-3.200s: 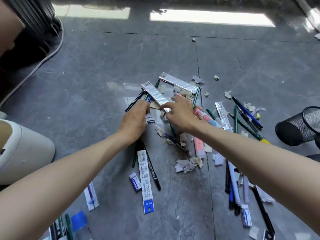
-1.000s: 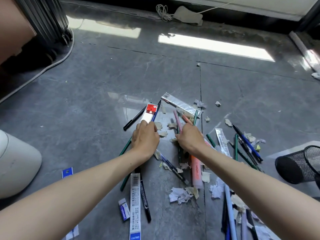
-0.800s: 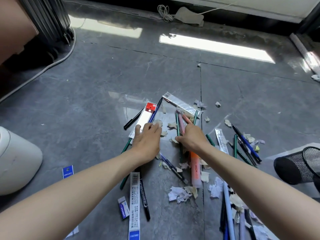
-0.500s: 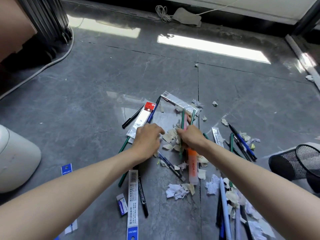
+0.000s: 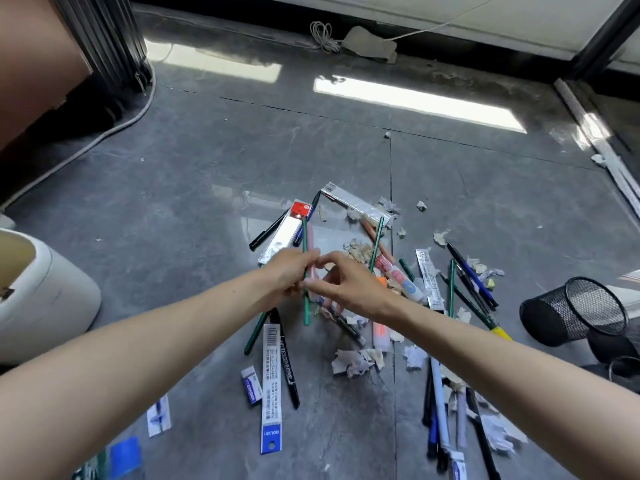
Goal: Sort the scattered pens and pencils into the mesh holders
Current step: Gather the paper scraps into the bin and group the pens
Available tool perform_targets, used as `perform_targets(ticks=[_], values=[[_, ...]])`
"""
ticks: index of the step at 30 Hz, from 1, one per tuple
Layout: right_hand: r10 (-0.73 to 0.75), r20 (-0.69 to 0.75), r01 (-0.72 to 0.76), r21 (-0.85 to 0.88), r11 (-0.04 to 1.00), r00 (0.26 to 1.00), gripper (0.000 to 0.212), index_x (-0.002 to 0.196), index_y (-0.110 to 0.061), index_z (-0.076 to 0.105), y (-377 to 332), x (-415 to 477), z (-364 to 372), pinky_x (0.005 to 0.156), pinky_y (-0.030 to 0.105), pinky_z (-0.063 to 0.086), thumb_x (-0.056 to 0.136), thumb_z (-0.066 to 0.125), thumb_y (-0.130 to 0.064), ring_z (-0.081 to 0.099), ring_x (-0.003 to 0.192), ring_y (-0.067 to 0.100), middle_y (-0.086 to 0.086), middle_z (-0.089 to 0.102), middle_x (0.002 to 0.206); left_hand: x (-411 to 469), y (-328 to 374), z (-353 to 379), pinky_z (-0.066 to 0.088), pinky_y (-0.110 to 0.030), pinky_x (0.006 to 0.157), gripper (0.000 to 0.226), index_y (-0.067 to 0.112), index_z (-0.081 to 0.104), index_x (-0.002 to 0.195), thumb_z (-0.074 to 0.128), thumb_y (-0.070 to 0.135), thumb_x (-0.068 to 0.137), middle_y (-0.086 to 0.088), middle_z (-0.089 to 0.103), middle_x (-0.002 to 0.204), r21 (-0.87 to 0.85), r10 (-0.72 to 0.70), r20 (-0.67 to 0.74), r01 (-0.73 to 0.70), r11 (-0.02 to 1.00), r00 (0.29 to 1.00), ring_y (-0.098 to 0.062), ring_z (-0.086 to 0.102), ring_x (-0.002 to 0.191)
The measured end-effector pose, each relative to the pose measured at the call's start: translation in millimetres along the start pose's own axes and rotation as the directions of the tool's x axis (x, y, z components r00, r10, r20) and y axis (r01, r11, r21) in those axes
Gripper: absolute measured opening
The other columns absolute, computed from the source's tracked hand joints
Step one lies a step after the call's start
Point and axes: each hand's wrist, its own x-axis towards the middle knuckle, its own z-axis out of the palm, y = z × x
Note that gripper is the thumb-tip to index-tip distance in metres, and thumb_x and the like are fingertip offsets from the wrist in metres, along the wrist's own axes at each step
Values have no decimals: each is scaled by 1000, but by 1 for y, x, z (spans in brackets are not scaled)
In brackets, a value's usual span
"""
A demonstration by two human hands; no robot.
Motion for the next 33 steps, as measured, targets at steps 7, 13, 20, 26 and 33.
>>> perform_targets(ticks=[7,13,20,26,33], values=[[171,-137,-219,-618,755,976,26,68,-10,54,20,-5,0,60,31,42,78,69,-29,62,78,27,10,61,74,-7,-16,-47,22,-14,33,33,7,51,68,65,30,88,-7,40,51,292,-44,-110,74,953,993,-12,30,32],[190,-110,-218,-577,787,976,42,52,-15,36,25,-6,14,48,25,30,76,68,-28,42,52,20,0,38,50,-9,-27,-72,23,-28,49,41,13,45,58,72,34,81,-3,39,53,667,125,-129,-7,745,984,-18,35,50],[117,-254,-197,-319,927,960,7,78,-14,55,24,-8,5,55,27,39,79,61,-10,56,67,18,3,60,74,-12,-41,-72,39,-33,70,35,18,50,93,67,46,80,-3,55,92,772,286,-248,11,635,926,-24,53,86],[-72,-128,45,-202,978,989,10,81,-7,69,6,-10,26,50,9,42,82,71,-17,56,50,-4,-8,58,60,-25,-24,-25,34,-19,45,29,20,63,75,63,48,83,4,59,68,382,176,81,-194,904,981,-5,48,52],[-86,-134,55,-214,975,987,23,100,-7,70,1,-5,24,60,16,43,93,56,-24,61,63,2,-6,68,79,-14,-13,-41,22,-18,39,29,11,52,67,48,20,94,-3,41,49,306,81,-74,-54,950,994,-15,32,39]])
